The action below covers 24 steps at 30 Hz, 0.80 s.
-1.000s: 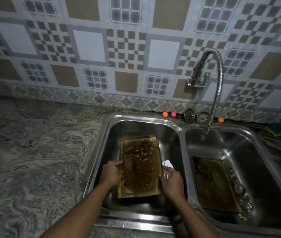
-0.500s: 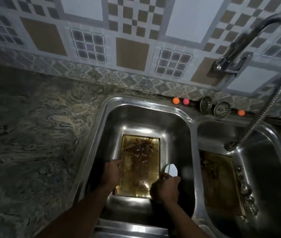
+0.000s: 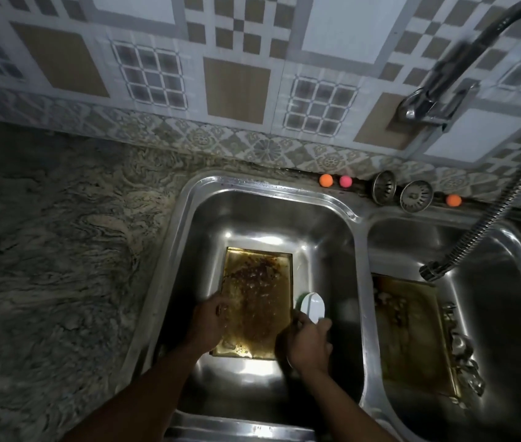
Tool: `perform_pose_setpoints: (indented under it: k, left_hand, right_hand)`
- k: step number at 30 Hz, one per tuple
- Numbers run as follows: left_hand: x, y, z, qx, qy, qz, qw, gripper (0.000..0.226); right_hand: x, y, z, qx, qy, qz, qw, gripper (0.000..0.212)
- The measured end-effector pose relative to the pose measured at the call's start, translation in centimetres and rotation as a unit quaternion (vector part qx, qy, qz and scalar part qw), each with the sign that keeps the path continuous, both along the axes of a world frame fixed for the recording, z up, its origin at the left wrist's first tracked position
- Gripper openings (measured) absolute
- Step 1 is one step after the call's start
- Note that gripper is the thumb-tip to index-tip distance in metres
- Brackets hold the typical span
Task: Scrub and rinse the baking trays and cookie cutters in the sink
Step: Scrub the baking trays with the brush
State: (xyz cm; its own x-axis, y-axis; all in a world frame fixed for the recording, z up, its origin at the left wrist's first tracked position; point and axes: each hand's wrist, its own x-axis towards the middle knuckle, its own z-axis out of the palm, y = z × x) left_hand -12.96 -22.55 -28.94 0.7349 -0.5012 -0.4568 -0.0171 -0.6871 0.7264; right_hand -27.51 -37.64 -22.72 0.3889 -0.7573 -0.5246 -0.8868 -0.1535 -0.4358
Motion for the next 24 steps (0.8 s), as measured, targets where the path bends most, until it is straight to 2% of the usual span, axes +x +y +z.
perform_pose_setpoints:
  k: [2,3,7,9,13,17,21,24]
  left_hand:
    - [-0.2,0.0,0.5,-0.025,-0.004,-0.036,0.999,0.043]
    - [-0.4,-0.1,0.7,-0.030,-0.009,-0.054,0.998,0.040]
    - [-1.1,-0.7,1.9,0.056,-0.061,-0.080,0.993,0.042]
    - [-1.9,-1.6,3.5,0.067,-0.105,-0.068,0.990,0.043]
    - [-4.0,-4.8,6.6,-0.023,-0.152,-0.056,0.987,0.041]
    - [-7.0,-9.6,9.8,-0.090,-0.174,-0.058,0.979,0.036]
    - [-11.3,-14.4,13.1,-0.143,-0.213,-0.109,0.961,0.031]
    - [-14.9,-17.7,14.5,-0.146,-0.213,-0.155,0.954,0.033]
  right_hand:
    - [-0.5,0.1,0.1,-0.023,-0.024,-0.037,0.999,0.027]
    - [-0.8,0.2,0.0,-0.039,-0.038,-0.023,0.998,0.027]
    - [-1.7,0.3,1.1,-0.070,-0.093,-0.010,0.993,0.024]
    - [-2.3,0.1,2.1,-0.100,-0.145,0.017,0.984,0.026]
    - [-3.6,-0.9,5.3,-0.151,-0.279,-0.011,0.948,0.024]
    - [-6.2,-3.9,8.7,-0.204,-0.357,-0.067,0.909,0.029]
    - [-10.4,-8.5,11.1,-0.231,-0.384,-0.109,0.888,0.036]
    - [-14.9,-12.2,11.9,-0.265,-0.386,-0.120,0.875,0.035]
